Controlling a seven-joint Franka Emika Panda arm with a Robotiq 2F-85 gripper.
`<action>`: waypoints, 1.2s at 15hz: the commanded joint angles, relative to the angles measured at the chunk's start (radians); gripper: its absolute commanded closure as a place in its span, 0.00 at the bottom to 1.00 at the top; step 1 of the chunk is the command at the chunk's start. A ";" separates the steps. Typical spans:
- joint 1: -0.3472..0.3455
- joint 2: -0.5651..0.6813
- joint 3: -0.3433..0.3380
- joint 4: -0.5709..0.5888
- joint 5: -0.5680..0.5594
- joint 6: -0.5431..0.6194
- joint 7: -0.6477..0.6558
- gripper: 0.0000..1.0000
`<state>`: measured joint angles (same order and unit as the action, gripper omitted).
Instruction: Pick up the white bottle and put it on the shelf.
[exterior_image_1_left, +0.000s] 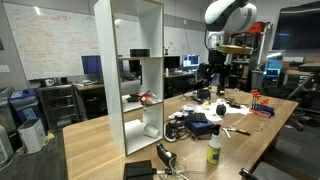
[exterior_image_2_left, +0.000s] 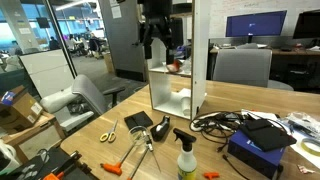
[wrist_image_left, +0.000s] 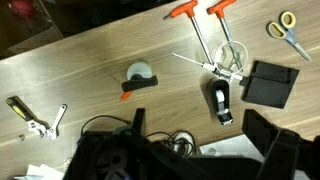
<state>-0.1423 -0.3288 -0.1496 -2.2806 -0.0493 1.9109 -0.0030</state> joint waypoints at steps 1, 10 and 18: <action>-0.003 0.000 0.002 0.006 0.001 -0.002 -0.001 0.00; -0.003 -0.003 0.002 0.012 0.001 -0.002 -0.001 0.00; -0.009 0.021 -0.001 0.027 0.015 -0.035 0.029 0.00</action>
<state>-0.1424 -0.3289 -0.1496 -2.2747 -0.0493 1.9097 -0.0018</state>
